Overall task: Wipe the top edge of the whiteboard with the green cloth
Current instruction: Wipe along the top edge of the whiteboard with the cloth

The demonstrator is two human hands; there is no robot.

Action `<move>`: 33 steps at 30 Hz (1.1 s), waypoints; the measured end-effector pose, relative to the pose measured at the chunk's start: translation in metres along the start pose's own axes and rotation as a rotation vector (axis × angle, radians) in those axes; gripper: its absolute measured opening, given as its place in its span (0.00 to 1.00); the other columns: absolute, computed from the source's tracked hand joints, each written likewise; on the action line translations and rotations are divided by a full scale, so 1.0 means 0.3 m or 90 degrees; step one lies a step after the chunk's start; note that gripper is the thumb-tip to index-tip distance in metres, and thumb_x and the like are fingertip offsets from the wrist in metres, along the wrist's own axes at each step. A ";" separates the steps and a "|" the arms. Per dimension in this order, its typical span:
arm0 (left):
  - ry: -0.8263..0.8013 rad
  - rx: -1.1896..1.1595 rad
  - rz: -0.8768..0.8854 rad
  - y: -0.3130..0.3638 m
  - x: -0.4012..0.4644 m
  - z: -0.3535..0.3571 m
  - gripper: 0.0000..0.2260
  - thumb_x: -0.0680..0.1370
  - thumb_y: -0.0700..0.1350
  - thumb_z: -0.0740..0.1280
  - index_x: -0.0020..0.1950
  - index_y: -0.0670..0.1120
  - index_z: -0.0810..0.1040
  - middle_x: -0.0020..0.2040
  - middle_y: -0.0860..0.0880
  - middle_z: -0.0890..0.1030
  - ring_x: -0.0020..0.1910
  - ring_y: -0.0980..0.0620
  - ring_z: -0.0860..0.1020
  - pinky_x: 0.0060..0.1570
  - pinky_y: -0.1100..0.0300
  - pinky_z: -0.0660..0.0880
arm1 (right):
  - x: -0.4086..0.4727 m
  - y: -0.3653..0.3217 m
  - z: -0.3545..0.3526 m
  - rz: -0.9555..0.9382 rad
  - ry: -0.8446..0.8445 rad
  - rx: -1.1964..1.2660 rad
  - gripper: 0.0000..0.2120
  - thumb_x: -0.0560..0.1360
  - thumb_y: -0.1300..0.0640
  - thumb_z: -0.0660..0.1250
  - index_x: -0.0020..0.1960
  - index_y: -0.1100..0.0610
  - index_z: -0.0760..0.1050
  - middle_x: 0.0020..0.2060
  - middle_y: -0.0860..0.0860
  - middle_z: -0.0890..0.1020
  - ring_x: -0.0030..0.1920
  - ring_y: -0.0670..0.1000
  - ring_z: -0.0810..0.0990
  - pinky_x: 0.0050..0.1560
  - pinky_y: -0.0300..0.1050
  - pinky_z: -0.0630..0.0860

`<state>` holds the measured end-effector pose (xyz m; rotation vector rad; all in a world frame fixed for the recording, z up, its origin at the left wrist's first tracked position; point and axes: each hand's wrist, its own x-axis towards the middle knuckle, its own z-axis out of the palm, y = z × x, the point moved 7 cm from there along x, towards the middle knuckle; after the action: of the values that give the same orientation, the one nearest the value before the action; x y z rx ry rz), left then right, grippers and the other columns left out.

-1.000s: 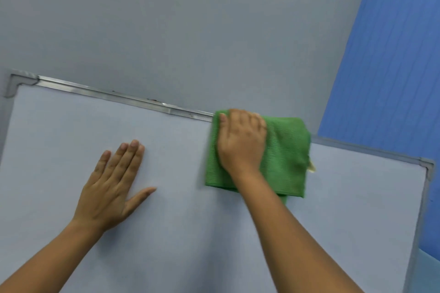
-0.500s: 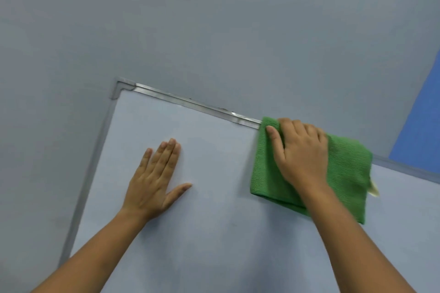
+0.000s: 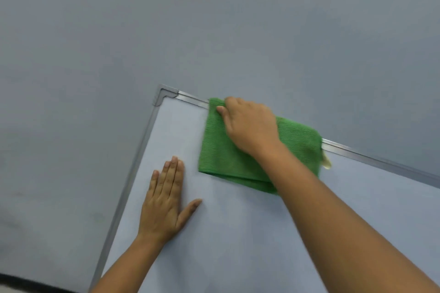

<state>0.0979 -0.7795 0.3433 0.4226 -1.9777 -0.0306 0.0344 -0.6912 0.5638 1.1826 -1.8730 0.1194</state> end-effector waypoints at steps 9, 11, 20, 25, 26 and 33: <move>-0.022 -0.008 0.009 -0.008 -0.007 0.002 0.35 0.80 0.63 0.49 0.78 0.41 0.49 0.79 0.45 0.52 0.78 0.47 0.53 0.77 0.50 0.48 | -0.129 0.138 -0.053 0.080 0.057 -0.022 0.15 0.81 0.48 0.49 0.40 0.53 0.63 0.36 0.53 0.80 0.36 0.59 0.77 0.39 0.48 0.61; -0.025 -0.018 0.006 -0.011 -0.005 -0.001 0.35 0.80 0.63 0.50 0.78 0.41 0.50 0.79 0.44 0.55 0.78 0.47 0.53 0.77 0.50 0.48 | -0.076 0.082 -0.033 0.066 0.048 -0.009 0.15 0.82 0.48 0.49 0.41 0.53 0.64 0.40 0.53 0.81 0.39 0.59 0.78 0.40 0.48 0.60; -0.002 -0.055 0.002 -0.013 -0.014 0.011 0.34 0.80 0.63 0.51 0.78 0.42 0.49 0.80 0.47 0.52 0.78 0.48 0.54 0.76 0.49 0.51 | 0.192 -0.222 0.045 0.011 0.002 0.100 0.18 0.83 0.51 0.50 0.50 0.59 0.75 0.48 0.57 0.83 0.48 0.61 0.80 0.38 0.47 0.62; 0.001 -0.051 0.007 -0.016 -0.018 0.007 0.34 0.80 0.63 0.51 0.78 0.42 0.49 0.80 0.46 0.51 0.78 0.48 0.54 0.76 0.50 0.49 | 0.207 -0.219 0.042 -0.022 -0.023 0.128 0.18 0.83 0.50 0.50 0.50 0.59 0.75 0.47 0.59 0.82 0.48 0.62 0.80 0.39 0.47 0.64; 0.001 -0.050 0.009 -0.014 -0.017 0.007 0.35 0.80 0.63 0.51 0.78 0.42 0.49 0.80 0.46 0.51 0.78 0.48 0.53 0.76 0.51 0.49 | 0.192 -0.185 0.033 -0.021 -0.025 0.124 0.19 0.83 0.49 0.50 0.51 0.59 0.75 0.48 0.59 0.82 0.49 0.63 0.80 0.39 0.47 0.64; 0.010 -0.051 0.009 -0.017 -0.019 0.011 0.34 0.80 0.63 0.51 0.78 0.42 0.50 0.80 0.46 0.51 0.78 0.47 0.53 0.76 0.50 0.49 | 0.099 -0.045 -0.004 0.055 -0.018 0.092 0.20 0.83 0.47 0.48 0.46 0.57 0.73 0.38 0.57 0.78 0.39 0.60 0.74 0.37 0.47 0.63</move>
<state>0.0986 -0.7832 0.3358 0.3557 -1.9560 -0.0972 0.0411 -0.7182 0.5811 1.2057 -1.9674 0.2920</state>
